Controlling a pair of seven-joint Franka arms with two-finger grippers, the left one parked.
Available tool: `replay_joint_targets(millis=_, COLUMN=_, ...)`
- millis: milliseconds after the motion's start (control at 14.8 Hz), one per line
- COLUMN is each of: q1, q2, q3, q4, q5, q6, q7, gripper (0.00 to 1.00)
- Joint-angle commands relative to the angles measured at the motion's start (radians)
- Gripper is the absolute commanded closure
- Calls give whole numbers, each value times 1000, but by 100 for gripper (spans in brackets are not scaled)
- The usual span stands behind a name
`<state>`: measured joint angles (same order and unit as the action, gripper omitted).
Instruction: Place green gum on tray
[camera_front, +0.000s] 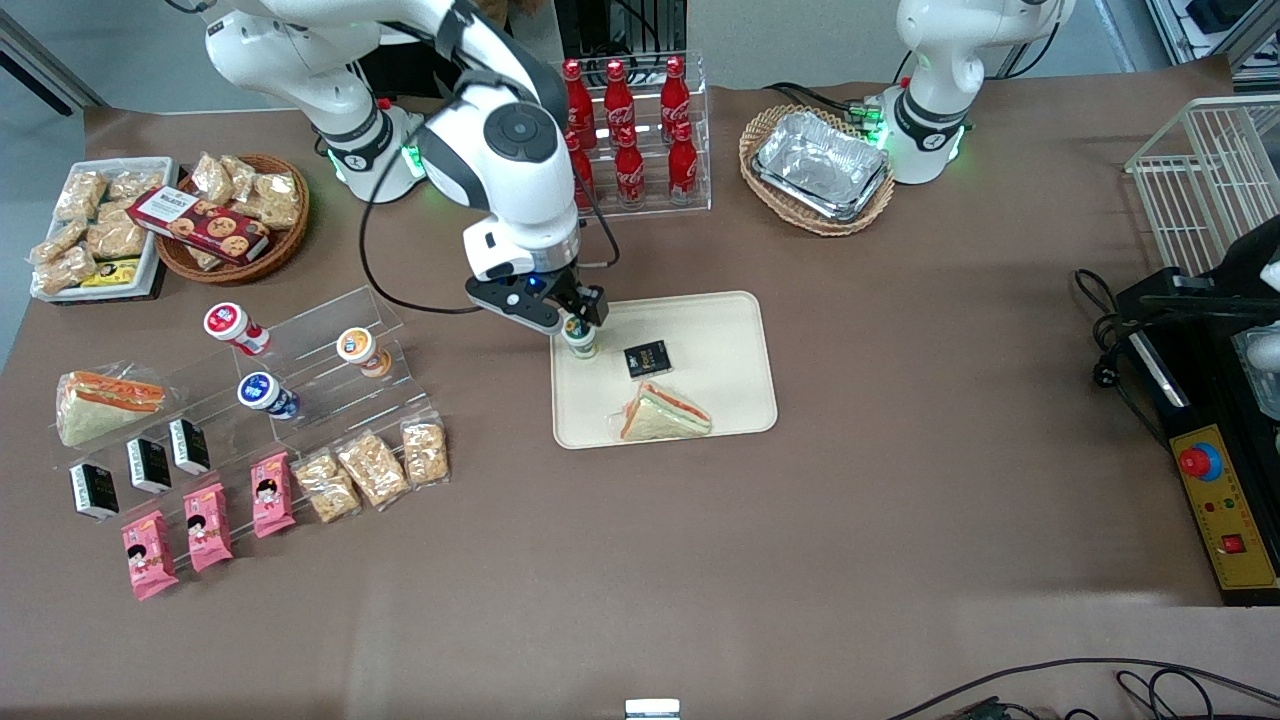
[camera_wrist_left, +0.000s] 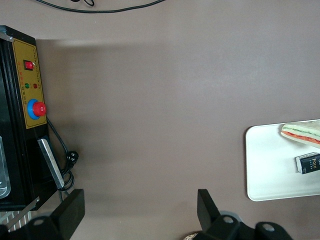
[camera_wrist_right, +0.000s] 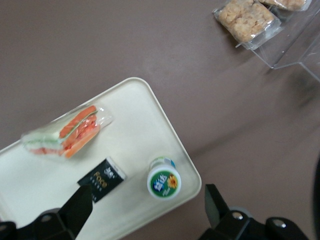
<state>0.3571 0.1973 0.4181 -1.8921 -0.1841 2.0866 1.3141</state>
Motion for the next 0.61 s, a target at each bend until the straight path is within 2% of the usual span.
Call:
replay_joint_targets(millis=0, q1=-33, q2=-12, q3=-5, q4=169, q5=84, q6=-228, q7=-169, gripper=0)
replay_joint_targets(millis=136, q1=-72, q2=-41, q3=-7, q4=185, q5=84, q6=-305, q7=-296, gripper=0)
replay_joint_targets(millis=542, q1=-300, q2=-134, q3=-19, q4=189, q5=98, q6=-382, q7=-865, gripper=0)
